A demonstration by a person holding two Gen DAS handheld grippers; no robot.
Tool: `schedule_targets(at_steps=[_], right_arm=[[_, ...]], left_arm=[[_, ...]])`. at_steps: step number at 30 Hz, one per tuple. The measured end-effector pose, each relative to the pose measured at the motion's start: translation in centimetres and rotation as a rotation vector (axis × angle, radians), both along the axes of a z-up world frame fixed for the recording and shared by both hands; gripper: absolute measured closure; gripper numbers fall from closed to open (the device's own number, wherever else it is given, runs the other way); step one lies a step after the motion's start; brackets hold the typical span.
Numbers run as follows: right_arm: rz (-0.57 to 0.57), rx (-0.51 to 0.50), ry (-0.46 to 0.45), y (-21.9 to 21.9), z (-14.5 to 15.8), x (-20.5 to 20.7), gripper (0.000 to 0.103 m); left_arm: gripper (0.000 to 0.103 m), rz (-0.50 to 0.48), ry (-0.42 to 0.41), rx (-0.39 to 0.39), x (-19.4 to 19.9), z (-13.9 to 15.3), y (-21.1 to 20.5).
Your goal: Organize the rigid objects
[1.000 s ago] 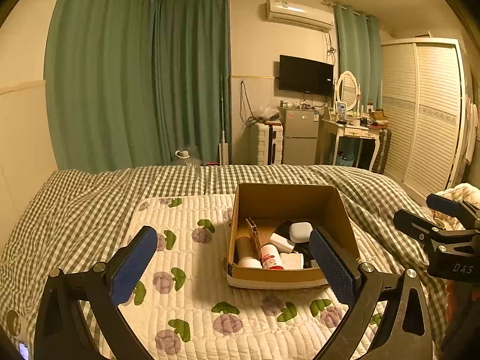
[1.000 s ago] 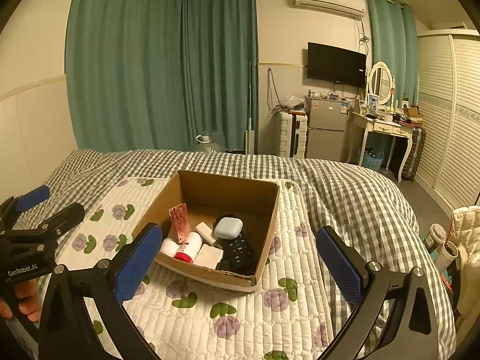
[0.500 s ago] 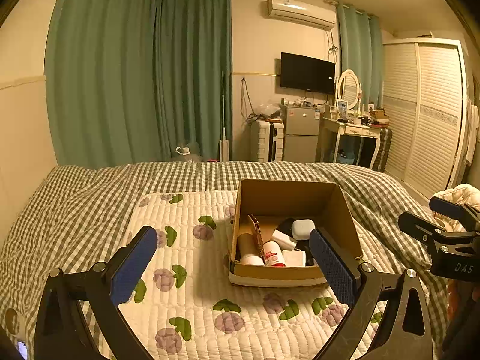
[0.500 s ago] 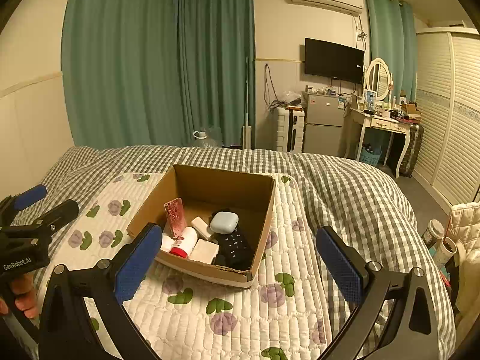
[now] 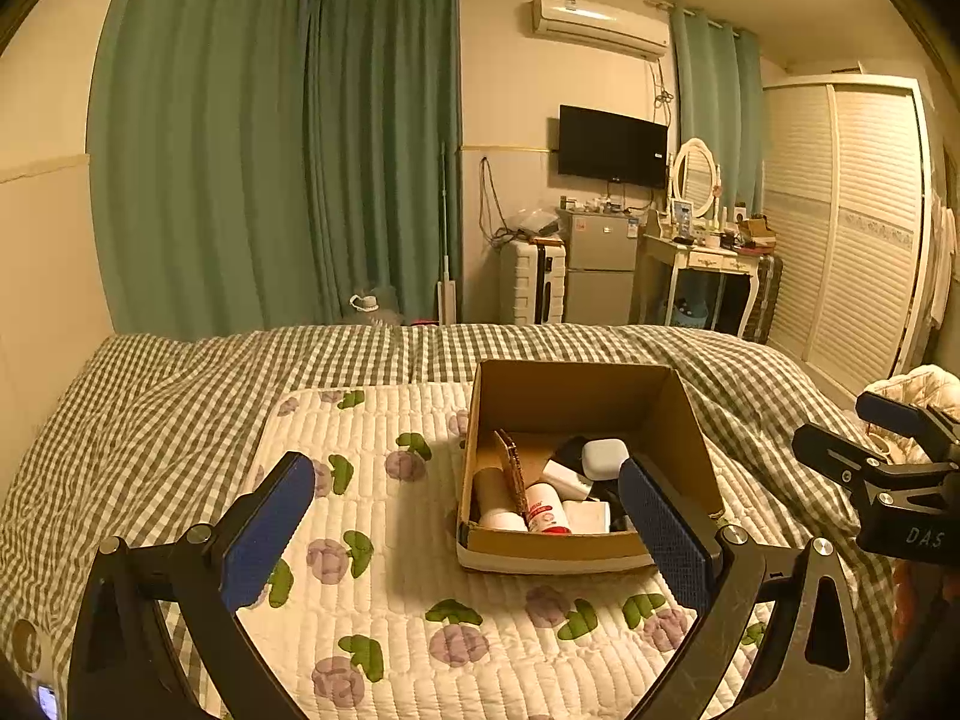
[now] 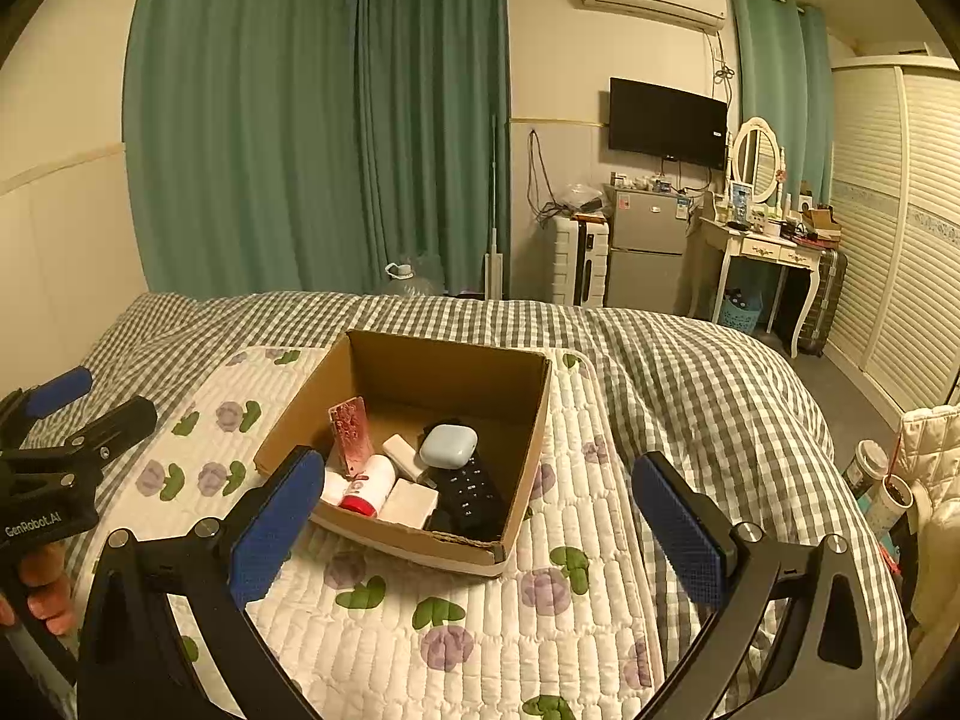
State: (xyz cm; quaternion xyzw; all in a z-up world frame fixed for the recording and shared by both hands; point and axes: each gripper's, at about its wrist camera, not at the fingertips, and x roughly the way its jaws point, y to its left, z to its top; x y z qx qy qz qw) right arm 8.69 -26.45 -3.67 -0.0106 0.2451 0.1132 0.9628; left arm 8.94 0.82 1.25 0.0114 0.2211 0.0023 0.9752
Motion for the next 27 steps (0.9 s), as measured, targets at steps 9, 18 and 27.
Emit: schedule_targets(at_steps=[9,18,27], right_arm=[[-0.004,0.009,0.009,0.2,0.1,-0.1,0.0],[-0.001,-0.001,0.021,0.8,0.0,0.1,0.0],[-0.014,-0.016,0.038,1.0,-0.6,0.4,0.0]], left_arm=[[0.0,-0.004,0.003,0.004,0.0,0.0,-0.3],[0.0,-0.008,-0.003,0.013,-0.1,0.2,-0.3],[0.0,-0.012,0.0,0.012,-0.2,0.0,-0.2]])
